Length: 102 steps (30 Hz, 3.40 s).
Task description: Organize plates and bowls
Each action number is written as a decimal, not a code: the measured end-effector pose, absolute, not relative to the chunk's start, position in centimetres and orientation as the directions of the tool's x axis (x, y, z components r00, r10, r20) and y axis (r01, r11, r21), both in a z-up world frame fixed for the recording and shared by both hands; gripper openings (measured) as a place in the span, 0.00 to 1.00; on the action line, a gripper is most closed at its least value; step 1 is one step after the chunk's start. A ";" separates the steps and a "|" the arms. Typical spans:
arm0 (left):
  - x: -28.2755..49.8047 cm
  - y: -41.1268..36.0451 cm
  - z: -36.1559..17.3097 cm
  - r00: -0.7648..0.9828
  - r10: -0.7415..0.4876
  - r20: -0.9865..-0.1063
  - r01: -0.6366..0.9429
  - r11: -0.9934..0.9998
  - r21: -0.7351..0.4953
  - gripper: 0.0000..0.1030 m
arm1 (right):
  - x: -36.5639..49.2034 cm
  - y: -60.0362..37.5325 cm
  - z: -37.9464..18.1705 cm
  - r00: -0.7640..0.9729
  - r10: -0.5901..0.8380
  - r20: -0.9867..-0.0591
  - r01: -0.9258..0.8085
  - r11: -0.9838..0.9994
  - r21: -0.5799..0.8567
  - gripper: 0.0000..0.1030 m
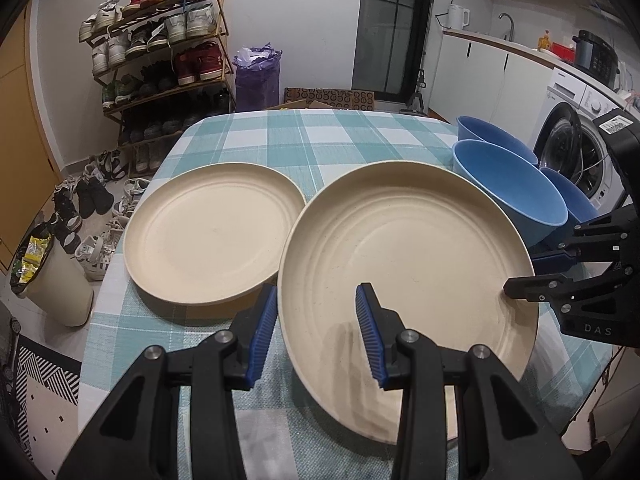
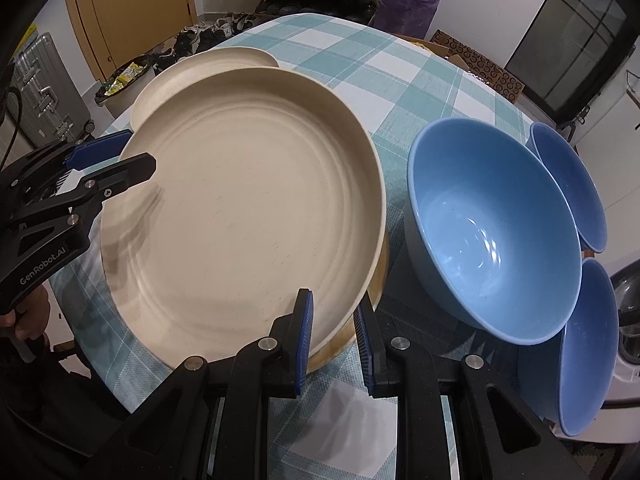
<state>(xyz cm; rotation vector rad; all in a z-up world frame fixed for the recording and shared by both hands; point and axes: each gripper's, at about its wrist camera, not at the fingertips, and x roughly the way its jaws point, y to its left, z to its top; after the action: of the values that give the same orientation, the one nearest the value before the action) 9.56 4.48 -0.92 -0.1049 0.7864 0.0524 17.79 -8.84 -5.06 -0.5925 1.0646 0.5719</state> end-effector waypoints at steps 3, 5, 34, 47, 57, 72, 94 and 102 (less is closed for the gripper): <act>9.7 4.3 -1.1 0.702 0.007 -0.712 -0.084 0.994 -0.073 0.38 | 17.6 -9.0 -5.3 0.372 0.141 -0.917 -0.683 0.711 -0.168 0.20; 9.9 4.1 -1.3 0.700 0.006 -0.714 -0.082 0.994 -0.072 0.38 | 17.7 -9.2 -5.4 0.371 0.141 -0.918 -0.682 0.713 -0.166 0.21; 11.6 2.7 -3.5 0.664 0.014 -0.748 -0.066 0.997 -0.040 0.38 | 18.7 -9.4 -7.2 0.370 0.077 -0.926 -0.651 0.732 -0.199 0.24; 11.7 2.7 -3.9 0.657 0.001 -0.754 -0.062 0.997 -0.053 0.48 | 18.5 -9.3 -8.0 0.350 0.077 -0.934 -0.669 0.718 -0.191 0.33; 11.6 1.9 -4.1 0.655 0.036 -0.755 -0.053 0.999 0.001 0.52 | 17.9 -9.1 -7.5 0.348 0.112 -0.931 -0.693 0.699 -0.175 0.47; 9.9 3.0 -1.0 0.707 -0.023 -0.707 -0.040 0.997 -0.072 0.85 | 16.6 -8.9 -4.9 0.340 0.236 -0.911 -0.733 0.673 -0.099 0.88; 8.6 7.7 2.4 0.781 0.061 -0.621 -0.162 0.981 -0.106 1.00 | 18.2 -8.7 1.6 0.397 0.444 -0.803 -0.734 0.679 0.012 0.98; 8.8 10.0 2.9 0.785 0.107 -0.611 -0.223 0.968 -0.117 1.00 | 19.4 -7.4 3.0 0.404 0.486 -0.775 -0.744 0.667 0.030 0.98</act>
<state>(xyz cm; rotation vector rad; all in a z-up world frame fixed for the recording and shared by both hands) 8.79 9.99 2.87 -0.1871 0.6453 0.1787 19.37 -7.37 2.99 -0.3458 0.8452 0.7963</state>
